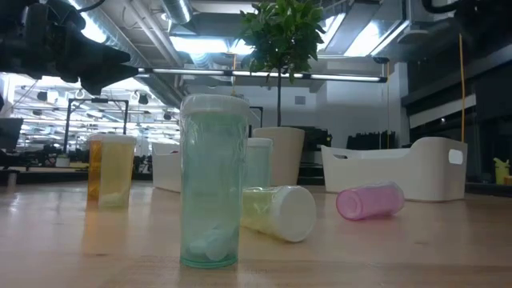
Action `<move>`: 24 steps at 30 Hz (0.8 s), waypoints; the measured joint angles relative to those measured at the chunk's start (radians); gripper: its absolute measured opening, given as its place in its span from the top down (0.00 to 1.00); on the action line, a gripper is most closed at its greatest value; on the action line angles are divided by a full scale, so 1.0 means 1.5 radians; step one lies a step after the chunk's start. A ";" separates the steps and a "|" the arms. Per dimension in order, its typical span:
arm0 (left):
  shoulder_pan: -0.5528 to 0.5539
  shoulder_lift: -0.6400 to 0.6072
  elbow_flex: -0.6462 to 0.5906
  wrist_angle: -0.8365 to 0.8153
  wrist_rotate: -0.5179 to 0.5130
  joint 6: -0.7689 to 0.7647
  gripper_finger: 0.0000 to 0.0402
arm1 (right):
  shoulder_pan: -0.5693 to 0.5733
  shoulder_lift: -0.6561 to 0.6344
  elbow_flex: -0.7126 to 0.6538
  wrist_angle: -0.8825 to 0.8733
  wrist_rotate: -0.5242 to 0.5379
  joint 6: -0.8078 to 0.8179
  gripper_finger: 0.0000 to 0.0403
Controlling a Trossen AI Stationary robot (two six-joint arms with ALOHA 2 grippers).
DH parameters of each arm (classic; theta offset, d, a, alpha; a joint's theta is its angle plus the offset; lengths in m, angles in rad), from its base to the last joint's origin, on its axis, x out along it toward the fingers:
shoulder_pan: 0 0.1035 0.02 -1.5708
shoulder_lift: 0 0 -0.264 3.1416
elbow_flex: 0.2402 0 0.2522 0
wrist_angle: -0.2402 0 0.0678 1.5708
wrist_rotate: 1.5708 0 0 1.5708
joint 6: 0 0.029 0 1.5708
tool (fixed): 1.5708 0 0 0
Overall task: Pick and place medicine bottles into bin by pill shape (circle, oval)
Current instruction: Put the top right orange pill bottle into the right white bin
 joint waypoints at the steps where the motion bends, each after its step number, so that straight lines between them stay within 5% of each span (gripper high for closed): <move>1: 0.000 0.000 0.000 0.000 0.000 0.000 0.44 | 0.000 0.003 0.000 0.000 0.000 0.000 0.25; 15: 0.000 0.000 0.000 0.000 -0.001 0.000 0.44 | 0.000 0.008 -0.056 0.040 -0.047 0.037 0.25; 24: 0.000 0.000 0.000 0.000 -0.001 0.000 0.44 | -0.034 0.008 -0.061 0.051 -0.008 -0.021 0.25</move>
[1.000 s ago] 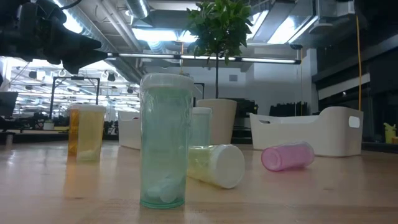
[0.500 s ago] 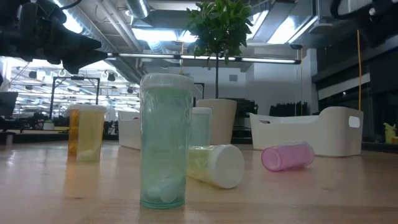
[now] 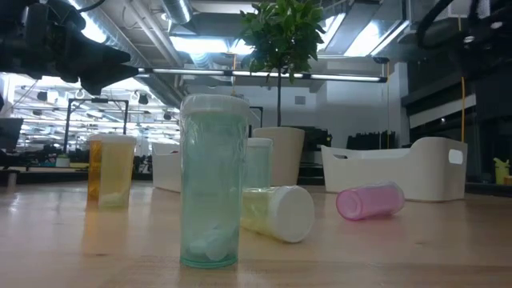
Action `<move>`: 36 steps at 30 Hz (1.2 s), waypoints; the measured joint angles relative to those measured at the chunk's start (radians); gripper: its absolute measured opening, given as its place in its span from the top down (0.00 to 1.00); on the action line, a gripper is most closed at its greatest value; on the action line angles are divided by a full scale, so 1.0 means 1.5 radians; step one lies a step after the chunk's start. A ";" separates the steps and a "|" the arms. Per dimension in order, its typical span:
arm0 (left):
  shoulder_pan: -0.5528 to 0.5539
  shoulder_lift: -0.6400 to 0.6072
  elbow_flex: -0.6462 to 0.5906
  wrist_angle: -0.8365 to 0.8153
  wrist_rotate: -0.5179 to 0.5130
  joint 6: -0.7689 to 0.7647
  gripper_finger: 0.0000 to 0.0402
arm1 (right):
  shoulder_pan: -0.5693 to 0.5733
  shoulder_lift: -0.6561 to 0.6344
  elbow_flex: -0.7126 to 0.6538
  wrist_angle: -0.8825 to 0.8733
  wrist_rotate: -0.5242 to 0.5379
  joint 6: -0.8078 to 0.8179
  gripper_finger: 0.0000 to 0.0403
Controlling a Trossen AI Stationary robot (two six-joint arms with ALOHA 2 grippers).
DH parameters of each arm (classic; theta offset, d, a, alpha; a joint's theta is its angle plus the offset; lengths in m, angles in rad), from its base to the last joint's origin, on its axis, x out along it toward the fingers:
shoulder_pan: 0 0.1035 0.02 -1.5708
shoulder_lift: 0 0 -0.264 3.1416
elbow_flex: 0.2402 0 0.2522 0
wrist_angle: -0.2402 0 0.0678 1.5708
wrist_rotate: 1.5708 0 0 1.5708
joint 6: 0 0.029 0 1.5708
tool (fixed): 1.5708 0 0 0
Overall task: Pick and place medicine bottles into bin by pill shape (circle, oval)
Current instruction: Put the top right orange pill bottle into the right white bin
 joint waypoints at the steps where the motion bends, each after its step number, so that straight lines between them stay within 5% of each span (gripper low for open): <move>1: 0.000 0.000 0.000 0.000 0.000 0.000 0.44 | -0.006 0.000 0.000 0.000 0.004 -0.014 0.25; 11: 0.000 0.000 0.000 0.000 0.000 0.000 0.44 | -0.034 0.000 0.000 0.001 -0.010 -0.051 0.26; 19: 0.000 0.000 0.000 0.000 0.001 0.000 0.44 | -0.035 0.000 0.000 0.001 -0.012 -0.052 0.47; 25: 0.000 0.000 0.000 0.000 0.001 0.000 0.44 | -0.044 -0.001 0.021 -0.007 -0.028 -0.071 0.48; 36: 0.000 0.000 0.000 0.000 0.001 -0.075 0.44 | -0.139 -0.001 0.205 -0.109 0.052 -0.335 0.48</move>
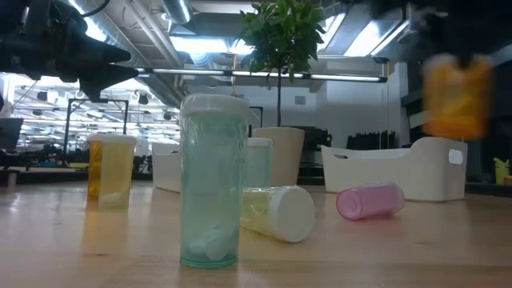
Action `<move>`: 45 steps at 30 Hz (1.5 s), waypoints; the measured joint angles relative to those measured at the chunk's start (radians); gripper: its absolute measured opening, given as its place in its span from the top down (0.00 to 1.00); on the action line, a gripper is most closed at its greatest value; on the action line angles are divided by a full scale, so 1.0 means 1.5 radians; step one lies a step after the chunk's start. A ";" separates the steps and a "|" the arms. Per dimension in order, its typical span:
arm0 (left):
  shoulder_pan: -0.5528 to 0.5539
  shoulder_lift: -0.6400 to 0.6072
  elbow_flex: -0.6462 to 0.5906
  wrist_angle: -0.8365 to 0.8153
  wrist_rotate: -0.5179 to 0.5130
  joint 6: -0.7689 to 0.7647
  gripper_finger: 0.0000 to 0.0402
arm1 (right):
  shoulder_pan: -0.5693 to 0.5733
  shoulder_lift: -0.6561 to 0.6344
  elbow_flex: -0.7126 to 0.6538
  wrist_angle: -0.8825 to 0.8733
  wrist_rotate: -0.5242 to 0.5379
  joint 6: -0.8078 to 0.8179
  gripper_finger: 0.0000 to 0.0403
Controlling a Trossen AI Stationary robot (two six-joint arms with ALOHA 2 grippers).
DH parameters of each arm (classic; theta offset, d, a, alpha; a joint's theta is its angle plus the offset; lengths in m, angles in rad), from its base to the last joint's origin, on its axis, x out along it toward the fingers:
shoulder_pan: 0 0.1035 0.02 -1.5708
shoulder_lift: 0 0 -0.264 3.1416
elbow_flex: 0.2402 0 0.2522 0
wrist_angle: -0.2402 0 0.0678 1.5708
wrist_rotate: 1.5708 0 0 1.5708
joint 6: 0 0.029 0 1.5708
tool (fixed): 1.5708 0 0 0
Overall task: Pick and place medicine bottles into bin by pill shape (circle, oval)
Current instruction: Put the top right orange pill bottle into the right white bin
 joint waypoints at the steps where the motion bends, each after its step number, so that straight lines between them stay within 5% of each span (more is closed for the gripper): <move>1: 0.000 0.000 0.000 0.000 0.000 -0.010 0.44 | -0.011 0.000 0.018 -0.015 0.016 -0.024 0.48; 11: 0.000 0.000 0.000 0.000 0.000 -0.028 0.44 | -0.172 0.000 0.104 -0.146 0.176 -0.185 0.48; 18: 0.000 0.000 0.000 0.000 0.000 -0.028 0.44 | -0.315 0.000 0.037 -0.118 0.162 -0.238 0.47; 24: 0.000 0.000 0.000 0.000 0.000 -0.028 0.44 | -0.407 0.000 -0.074 0.007 0.076 -0.295 0.47; 45: 0.000 0.000 0.000 0.000 0.000 -0.026 0.44 | -0.476 0.000 -0.136 0.103 0.102 -0.325 0.40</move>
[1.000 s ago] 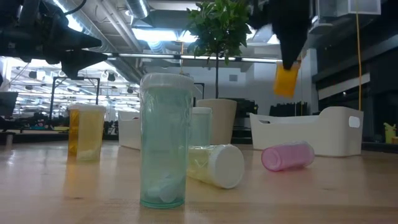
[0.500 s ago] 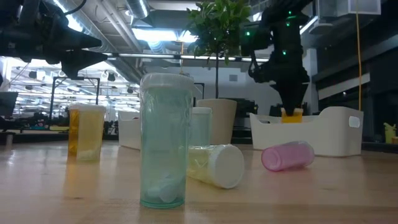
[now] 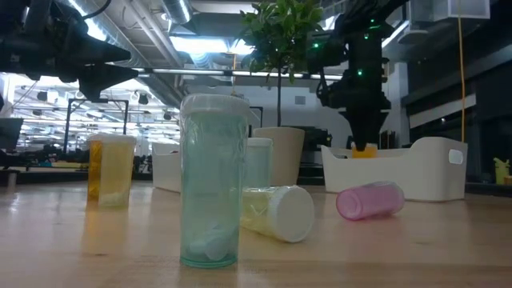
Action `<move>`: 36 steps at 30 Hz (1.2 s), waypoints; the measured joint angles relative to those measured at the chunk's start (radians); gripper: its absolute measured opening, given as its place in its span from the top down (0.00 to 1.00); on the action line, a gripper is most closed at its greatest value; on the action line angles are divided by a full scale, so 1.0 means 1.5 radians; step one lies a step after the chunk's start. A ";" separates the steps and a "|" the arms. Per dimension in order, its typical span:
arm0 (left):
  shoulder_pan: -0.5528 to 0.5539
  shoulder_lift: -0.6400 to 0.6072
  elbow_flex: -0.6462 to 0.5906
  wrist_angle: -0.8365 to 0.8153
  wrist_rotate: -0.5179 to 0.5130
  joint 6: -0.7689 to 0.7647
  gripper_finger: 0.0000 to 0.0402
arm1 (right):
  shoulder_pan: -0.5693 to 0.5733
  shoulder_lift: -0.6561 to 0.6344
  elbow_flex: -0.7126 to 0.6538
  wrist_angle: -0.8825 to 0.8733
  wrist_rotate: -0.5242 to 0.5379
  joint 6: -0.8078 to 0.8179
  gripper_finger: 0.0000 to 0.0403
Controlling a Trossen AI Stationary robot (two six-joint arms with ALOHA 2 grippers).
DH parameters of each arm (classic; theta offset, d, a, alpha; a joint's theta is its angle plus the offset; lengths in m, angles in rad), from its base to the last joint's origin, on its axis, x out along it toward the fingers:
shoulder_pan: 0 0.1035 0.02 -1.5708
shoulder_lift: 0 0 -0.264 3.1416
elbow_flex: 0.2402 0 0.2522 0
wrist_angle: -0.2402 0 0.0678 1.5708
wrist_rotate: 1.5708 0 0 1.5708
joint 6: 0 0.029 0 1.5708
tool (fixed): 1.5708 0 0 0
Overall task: Pick and place medicine bottles into bin by pill shape (circle, oval)
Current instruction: Put the top right orange pill bottle into the right white bin, then put the top left orange pill bottle into the right white bin
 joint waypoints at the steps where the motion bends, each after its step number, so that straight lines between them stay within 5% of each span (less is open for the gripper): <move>1: 0.000 0.000 0.000 0.000 0.000 0.000 0.44 | 0.000 0.000 0.000 0.001 0.000 0.001 0.40; 15: 0.000 0.000 0.000 0.000 0.000 0.000 0.44 | 0.000 0.000 0.014 -0.001 -0.001 0.039 0.40; 23: 0.000 0.000 0.000 0.000 0.000 0.000 0.44 | 0.013 0.000 0.122 -0.094 -0.084 0.078 0.40; 36: 0.000 0.000 0.000 0.000 0.000 -0.002 0.44 | 0.285 -0.001 0.242 -0.284 -0.095 0.233 0.40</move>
